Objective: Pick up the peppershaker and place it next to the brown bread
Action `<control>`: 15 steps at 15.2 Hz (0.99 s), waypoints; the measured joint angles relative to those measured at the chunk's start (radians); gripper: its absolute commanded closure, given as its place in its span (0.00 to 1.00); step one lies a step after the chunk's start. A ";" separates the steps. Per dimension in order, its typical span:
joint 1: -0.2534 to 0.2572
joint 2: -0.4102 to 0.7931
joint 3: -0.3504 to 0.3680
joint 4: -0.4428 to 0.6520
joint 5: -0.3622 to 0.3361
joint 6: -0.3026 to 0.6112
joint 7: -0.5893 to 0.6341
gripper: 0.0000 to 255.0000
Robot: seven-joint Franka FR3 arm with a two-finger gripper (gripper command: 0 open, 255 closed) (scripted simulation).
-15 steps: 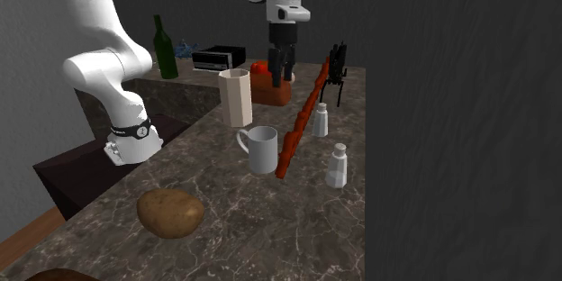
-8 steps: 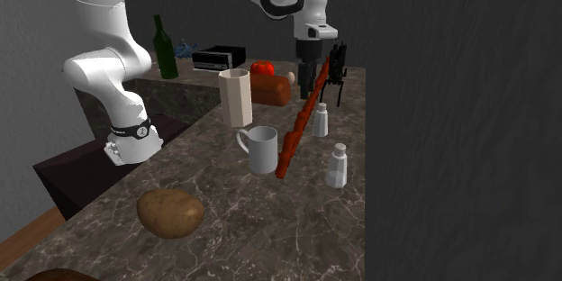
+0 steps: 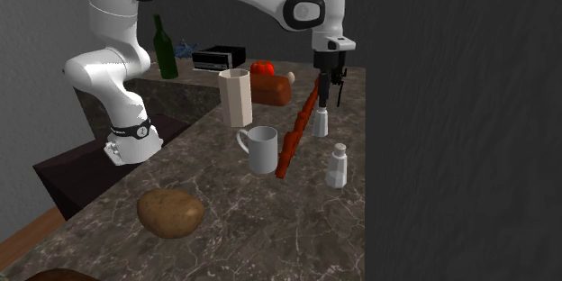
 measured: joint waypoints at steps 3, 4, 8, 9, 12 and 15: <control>0.001 0.018 -0.005 -0.013 -0.009 0.030 0.007 0.00; 0.000 0.026 -0.007 -0.020 -0.014 0.045 0.008 0.00; 0.000 0.031 -0.009 -0.031 -0.017 0.060 0.012 0.00; 0.000 0.031 -0.009 -0.031 -0.017 0.060 0.012 0.00; 0.000 0.031 -0.009 -0.031 -0.017 0.061 0.012 1.00; 0.000 0.031 -0.009 -0.031 -0.017 0.061 0.012 1.00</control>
